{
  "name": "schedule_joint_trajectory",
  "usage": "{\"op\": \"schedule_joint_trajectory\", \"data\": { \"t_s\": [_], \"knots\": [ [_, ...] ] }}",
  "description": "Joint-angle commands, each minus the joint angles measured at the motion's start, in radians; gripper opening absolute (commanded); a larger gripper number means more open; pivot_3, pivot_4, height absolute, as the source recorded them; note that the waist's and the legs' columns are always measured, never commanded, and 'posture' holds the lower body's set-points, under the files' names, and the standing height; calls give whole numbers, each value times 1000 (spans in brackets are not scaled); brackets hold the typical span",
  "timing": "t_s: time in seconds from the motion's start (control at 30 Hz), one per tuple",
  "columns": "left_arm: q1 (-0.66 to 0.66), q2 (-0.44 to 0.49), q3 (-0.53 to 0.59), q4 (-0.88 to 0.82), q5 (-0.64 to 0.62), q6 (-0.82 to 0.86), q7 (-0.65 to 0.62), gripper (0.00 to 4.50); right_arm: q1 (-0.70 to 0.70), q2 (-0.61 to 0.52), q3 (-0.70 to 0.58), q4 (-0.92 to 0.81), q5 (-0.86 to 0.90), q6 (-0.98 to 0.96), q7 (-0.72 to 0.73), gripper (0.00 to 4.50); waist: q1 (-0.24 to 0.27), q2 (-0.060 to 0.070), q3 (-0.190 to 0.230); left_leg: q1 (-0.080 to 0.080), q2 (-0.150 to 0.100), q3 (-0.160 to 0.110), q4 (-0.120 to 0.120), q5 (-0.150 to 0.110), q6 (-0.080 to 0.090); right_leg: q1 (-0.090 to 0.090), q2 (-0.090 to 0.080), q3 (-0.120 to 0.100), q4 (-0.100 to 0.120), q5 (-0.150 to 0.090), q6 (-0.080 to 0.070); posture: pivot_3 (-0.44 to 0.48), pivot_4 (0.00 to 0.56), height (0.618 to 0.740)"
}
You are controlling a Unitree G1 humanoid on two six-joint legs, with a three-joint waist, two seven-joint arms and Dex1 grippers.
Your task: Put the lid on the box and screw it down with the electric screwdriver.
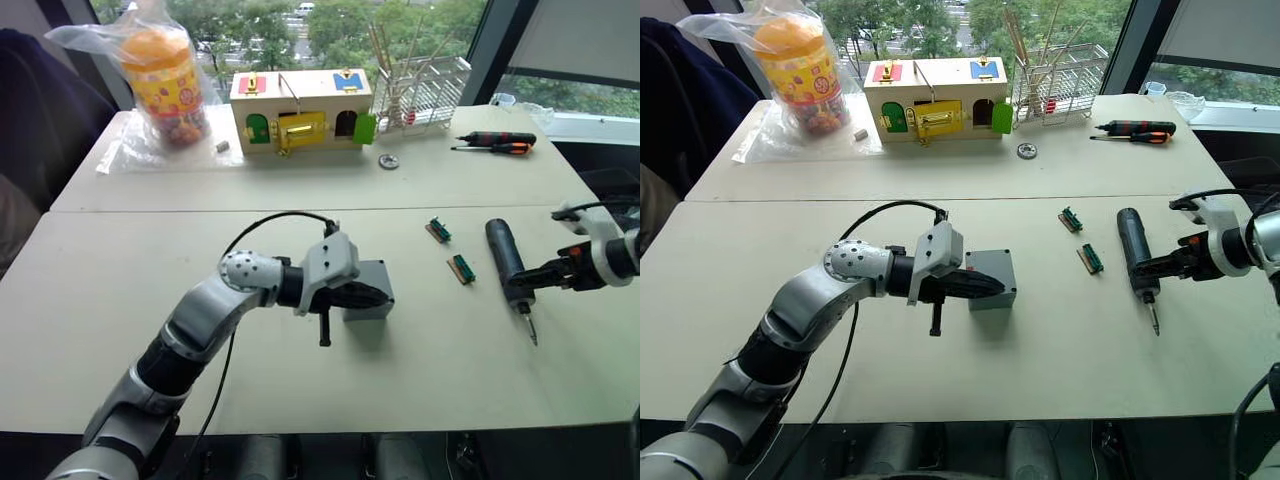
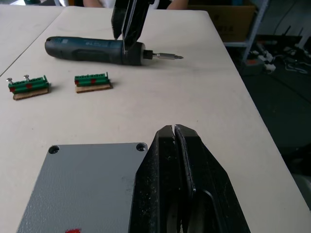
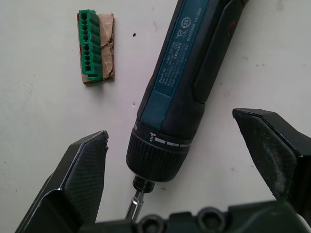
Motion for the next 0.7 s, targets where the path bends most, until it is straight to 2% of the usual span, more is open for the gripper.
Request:
{"op": "schedule_joint_trajectory", "data": {
  "t_s": [0.03,0.23,0.33,0.5,0.7],
  "knots": [
    [9,-6,-2,-36,4,-11,16,0,-71,27,20,93,-54,-3,46,4448,1,0,0,0,0,0,0,0,0,0,0,0,0,0,0,0,150,708],
    [19,-3,2,-32,11,-14,30,0,-108,75,88,191,-152,-57,120,4448,-1,0,0,0,0,1,0,0,0,0,0,-1,0,0,0,0,150,708],
    [23,-4,3,-26,14,-16,37,0,-105,96,107,235,-202,-108,134,3717,-1,0,0,0,0,1,0,0,0,0,0,-1,0,0,0,0,150,708],
    [21,-8,4,-16,14,-19,43,0,-127,147,80,329,-255,-165,97,1788,-3,-1,-1,0,0,1,1,0,0,2,0,-1,0,0,0,0,150,708],
    [17,-6,7,7,19,-27,41,0,-132,163,60,392,-303,-216,91,1740,-4,-5,-3,3,0,1,2,0,-1,6,0,-2,-1,0,0,0,150,708]
  ]
}}
